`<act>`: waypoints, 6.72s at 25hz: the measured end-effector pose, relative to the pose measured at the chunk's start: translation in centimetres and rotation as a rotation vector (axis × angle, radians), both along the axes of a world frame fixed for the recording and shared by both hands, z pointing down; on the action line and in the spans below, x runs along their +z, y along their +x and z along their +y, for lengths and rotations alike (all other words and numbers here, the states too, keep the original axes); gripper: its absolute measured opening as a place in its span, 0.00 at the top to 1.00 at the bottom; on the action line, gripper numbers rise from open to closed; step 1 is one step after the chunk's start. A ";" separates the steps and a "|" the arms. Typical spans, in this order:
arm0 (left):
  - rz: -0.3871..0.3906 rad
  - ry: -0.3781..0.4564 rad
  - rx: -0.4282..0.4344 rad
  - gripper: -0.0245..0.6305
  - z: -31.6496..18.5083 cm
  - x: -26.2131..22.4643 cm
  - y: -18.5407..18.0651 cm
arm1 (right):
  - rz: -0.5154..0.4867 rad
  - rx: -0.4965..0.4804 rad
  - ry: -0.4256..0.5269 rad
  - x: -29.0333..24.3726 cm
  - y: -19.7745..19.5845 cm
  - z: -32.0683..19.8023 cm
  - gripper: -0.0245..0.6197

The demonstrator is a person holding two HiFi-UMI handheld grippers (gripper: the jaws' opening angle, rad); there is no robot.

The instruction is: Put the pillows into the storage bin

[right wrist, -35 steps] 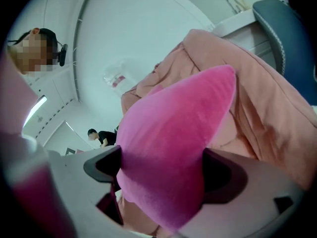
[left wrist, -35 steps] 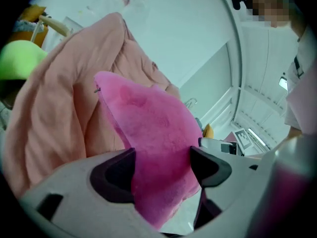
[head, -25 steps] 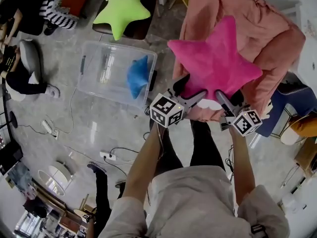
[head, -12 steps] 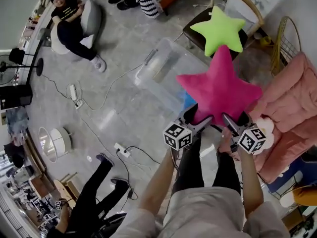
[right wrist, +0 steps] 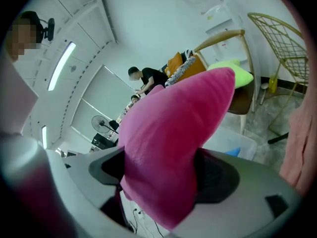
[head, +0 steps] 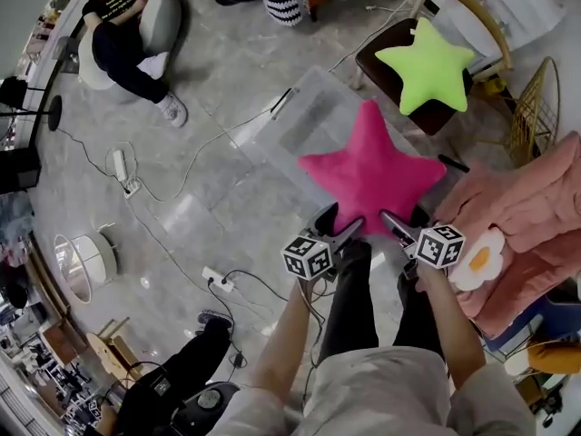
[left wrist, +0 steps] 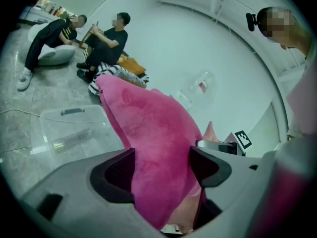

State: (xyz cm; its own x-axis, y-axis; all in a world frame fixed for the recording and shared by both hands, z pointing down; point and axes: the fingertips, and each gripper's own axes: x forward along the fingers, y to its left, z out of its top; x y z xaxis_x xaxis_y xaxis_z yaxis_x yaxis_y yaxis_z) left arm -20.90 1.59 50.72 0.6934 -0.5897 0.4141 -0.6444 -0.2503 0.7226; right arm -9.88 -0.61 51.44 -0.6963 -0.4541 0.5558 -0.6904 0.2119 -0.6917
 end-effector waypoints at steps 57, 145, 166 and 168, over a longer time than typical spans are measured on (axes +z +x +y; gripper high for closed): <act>-0.010 -0.208 -0.105 0.45 7.3 17.6 -10.9 | 0.418 0.069 -0.570 34.8 -3.1 -0.2 0.33; -0.082 -0.053 0.051 0.45 11.5 7.1 11.1 | -0.019 0.011 -0.198 17.4 1.8 -1.9 0.60; -0.065 0.059 0.335 0.45 18.8 -1.5 40.8 | 0.090 0.183 0.128 0.9 39.5 18.7 0.60; -0.081 0.055 0.396 0.45 19.1 -0.2 43.1 | 0.131 0.233 0.089 3.4 43.0 20.4 0.59</act>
